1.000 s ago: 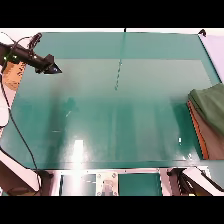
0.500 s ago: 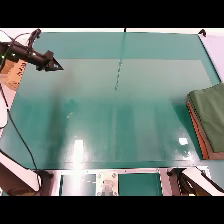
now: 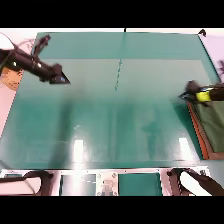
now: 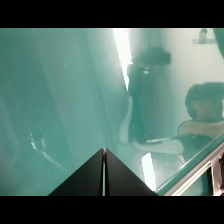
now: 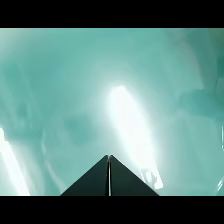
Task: Fold the shirts.
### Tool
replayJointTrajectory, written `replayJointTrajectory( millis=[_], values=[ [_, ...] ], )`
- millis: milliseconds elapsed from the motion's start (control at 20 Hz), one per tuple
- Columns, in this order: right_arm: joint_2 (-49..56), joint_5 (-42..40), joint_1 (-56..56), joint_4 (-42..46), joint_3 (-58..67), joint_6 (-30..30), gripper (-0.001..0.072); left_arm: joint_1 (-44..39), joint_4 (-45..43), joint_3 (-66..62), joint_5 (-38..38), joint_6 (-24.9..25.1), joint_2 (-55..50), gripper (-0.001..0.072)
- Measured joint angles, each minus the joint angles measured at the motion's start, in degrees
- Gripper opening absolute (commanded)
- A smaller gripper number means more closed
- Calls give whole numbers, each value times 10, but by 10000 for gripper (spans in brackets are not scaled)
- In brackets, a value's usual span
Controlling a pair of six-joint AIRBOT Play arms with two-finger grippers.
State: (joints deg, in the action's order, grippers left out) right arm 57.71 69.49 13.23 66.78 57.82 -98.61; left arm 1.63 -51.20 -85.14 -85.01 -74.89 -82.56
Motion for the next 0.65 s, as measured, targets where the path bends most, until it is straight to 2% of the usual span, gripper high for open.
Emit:
replayJointTrajectory(
  millis=[200, 300, 650],
  values=[
    [0, -68, -145, -1, -50, 3, 18, -33, -14, 167, 57, -6, 112, 23],
    [0, -79, -183, -2, -59, 4, 223, -41, -19, 208, 70, -9, 141, 24],
    [0, -3, -228, -3, -70, 5, 231, -47, -23, 247, 70, -11, 169, 24]
  ],
)
